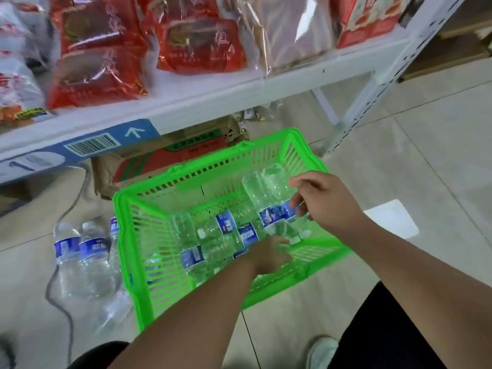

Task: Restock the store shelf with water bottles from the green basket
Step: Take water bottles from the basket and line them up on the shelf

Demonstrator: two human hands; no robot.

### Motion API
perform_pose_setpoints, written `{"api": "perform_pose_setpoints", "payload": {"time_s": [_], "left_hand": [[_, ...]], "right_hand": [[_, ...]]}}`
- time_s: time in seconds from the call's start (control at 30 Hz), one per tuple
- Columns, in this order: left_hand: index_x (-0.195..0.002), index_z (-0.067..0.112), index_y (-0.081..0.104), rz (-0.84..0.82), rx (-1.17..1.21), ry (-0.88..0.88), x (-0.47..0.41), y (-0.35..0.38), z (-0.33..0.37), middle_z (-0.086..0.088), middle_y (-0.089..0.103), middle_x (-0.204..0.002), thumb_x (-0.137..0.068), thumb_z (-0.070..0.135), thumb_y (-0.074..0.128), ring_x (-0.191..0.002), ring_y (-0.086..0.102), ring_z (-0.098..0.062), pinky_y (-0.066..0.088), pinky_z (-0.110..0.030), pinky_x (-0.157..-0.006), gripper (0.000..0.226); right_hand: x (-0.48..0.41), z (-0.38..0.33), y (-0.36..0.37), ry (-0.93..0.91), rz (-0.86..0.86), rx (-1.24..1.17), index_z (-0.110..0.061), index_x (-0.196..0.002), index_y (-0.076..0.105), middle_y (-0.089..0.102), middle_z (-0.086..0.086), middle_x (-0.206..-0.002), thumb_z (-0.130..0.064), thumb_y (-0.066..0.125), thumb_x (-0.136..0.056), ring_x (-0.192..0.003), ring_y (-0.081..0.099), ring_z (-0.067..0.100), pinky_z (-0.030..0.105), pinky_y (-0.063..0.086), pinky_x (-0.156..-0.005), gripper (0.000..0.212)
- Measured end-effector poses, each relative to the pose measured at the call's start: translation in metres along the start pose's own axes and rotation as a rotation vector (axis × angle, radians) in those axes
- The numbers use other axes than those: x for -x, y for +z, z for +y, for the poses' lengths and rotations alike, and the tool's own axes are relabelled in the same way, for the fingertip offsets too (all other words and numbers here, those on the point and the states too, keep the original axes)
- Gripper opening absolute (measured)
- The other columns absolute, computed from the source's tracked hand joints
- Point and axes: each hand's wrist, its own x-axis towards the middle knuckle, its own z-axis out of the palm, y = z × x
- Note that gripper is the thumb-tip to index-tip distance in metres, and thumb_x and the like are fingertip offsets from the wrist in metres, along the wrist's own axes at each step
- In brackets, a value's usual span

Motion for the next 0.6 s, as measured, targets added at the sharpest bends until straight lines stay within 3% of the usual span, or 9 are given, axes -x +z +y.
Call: {"api": "perform_pose_setpoints", "payload": {"time_s": [0.1, 0.17, 0.27, 0.33, 0.4, 0.6], "left_hand": [[-0.15, 0.022, 0.048, -0.001, 0.051, -0.027, -0.025, 0.012, -0.002, -0.008, 0.061, -0.137, -0.095, 0.027, 0.069, -0.073, 0.063, -0.009, 0.046, -0.015, -0.059, 0.059], [-0.152, 0.025, 0.045, 0.035, 0.098, -0.023, -0.041, 0.019, -0.005, -0.014, 0.066, -0.13, -0.095, 0.022, 0.066, -0.058, 0.055, -0.005, 0.043, -0.016, -0.049, 0.061], [-0.153, 0.033, 0.041, 0.063, 0.049, -0.006, -0.051, 0.022, -0.001, -0.014, 0.066, -0.131, -0.091, 0.023, 0.065, -0.068, 0.064, -0.012, 0.049, -0.023, -0.061, 0.067], [-0.152, 0.036, 0.042, 0.104, -0.081, 0.007, -0.047, 0.023, 0.002, -0.01, 0.061, -0.142, -0.089, 0.022, 0.065, -0.107, 0.068, -0.023, 0.053, -0.03, -0.088, 0.068], [-0.146, 0.038, 0.047, 0.188, -0.17, 0.018, -0.04, 0.025, 0.002, -0.005, 0.063, -0.14, -0.088, 0.023, 0.063, -0.126, 0.06, -0.027, 0.048, -0.032, -0.099, 0.062], [-0.11, 0.035, 0.053, 0.46, -0.062, 0.108, -0.01, 0.022, -0.003, 0.003, 0.072, -0.092, -0.086, 0.033, 0.064, -0.085, 0.07, -0.022, 0.057, -0.038, -0.073, 0.027]], "right_hand": [[0.009, 0.006, -0.002, 0.007, -0.017, -0.025, -0.015, -0.096, 0.071, 0.069, 0.007, -0.067, -0.014, 0.055, -0.101, -0.046, 0.057, 0.012, 0.015, 0.041, -0.043, 0.017], [0.012, 0.007, -0.004, 0.007, -0.031, -0.013, -0.016, -0.094, 0.071, 0.069, 0.006, -0.068, -0.018, 0.058, -0.101, -0.047, 0.058, 0.011, 0.014, 0.041, -0.044, 0.015], [0.011, 0.007, -0.009, -0.004, -0.044, -0.002, -0.019, -0.091, 0.071, 0.07, 0.004, -0.067, -0.021, 0.059, -0.1, -0.05, 0.059, 0.012, 0.014, 0.042, -0.045, 0.015], [0.009, 0.008, -0.009, -0.004, -0.044, 0.016, -0.021, -0.09, 0.07, 0.07, 0.002, -0.066, -0.022, 0.059, -0.1, -0.049, 0.059, 0.011, 0.016, 0.042, -0.045, 0.015], [0.008, 0.008, -0.006, -0.005, -0.056, 0.027, -0.023, -0.09, 0.07, 0.07, 0.0, -0.065, -0.023, 0.059, -0.099, -0.049, 0.059, 0.011, 0.018, 0.042, -0.045, 0.015], [0.004, 0.008, -0.002, -0.007, -0.064, 0.025, -0.022, -0.09, 0.07, 0.07, 0.003, -0.066, -0.018, 0.058, -0.099, -0.048, 0.058, 0.01, 0.015, 0.041, -0.043, 0.016]]}}
